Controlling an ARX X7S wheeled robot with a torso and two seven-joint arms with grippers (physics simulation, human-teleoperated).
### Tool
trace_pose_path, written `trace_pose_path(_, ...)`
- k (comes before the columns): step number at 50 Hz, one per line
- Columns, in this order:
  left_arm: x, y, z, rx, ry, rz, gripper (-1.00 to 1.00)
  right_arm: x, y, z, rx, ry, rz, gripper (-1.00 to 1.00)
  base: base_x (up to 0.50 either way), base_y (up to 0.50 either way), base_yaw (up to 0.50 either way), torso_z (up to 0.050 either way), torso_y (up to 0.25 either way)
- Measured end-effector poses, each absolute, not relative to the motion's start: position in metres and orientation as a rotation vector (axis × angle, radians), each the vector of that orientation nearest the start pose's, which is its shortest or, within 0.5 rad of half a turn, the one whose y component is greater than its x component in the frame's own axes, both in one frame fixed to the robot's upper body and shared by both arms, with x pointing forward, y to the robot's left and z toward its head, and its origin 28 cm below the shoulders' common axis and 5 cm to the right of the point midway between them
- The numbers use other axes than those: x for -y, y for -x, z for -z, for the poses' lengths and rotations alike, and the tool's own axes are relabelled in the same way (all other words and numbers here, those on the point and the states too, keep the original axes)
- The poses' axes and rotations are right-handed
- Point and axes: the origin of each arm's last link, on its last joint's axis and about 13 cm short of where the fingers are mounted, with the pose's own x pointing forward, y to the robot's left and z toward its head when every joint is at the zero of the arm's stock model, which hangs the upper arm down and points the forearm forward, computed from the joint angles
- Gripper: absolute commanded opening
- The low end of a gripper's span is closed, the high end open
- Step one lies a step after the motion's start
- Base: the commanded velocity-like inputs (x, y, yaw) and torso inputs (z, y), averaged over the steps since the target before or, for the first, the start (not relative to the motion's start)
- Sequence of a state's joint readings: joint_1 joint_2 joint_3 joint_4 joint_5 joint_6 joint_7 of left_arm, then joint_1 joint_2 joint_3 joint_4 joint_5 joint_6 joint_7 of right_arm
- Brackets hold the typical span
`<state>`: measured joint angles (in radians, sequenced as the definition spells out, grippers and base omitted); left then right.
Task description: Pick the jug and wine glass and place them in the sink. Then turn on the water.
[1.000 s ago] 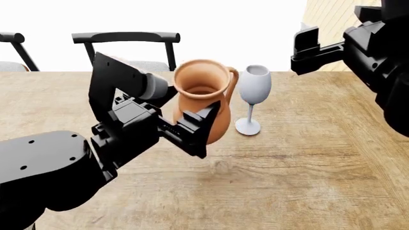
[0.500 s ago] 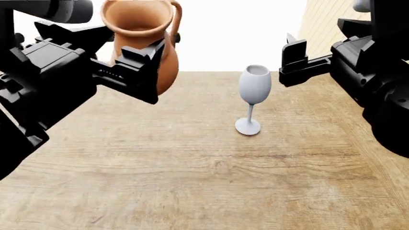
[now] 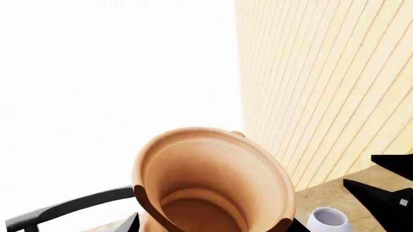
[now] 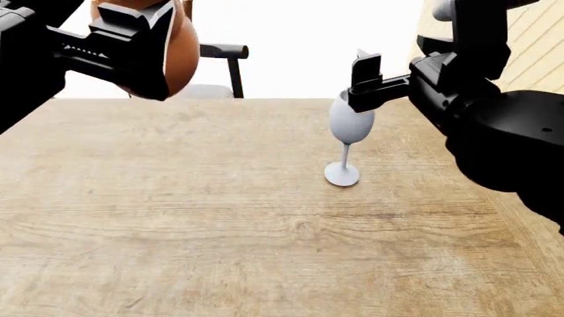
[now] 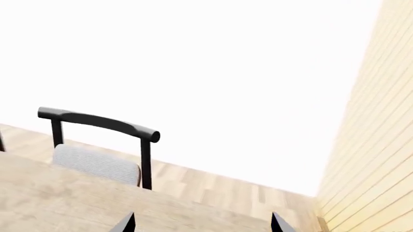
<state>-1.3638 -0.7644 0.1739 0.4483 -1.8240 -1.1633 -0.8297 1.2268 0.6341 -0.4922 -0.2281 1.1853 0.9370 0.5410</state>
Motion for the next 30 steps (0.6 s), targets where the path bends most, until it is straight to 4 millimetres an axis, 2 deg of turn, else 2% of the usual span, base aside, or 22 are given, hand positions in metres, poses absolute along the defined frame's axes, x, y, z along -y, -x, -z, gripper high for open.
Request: trace_pose_path(30, -0.256, -0.196, -0.364, 0.178, -0.089, 0.338, -1.0, 0.114, -0.33, -0.285, 0.007, 0.04, -0.222, 1.0, 0.0, 0.0, 0.0, 0.0, 0.001)
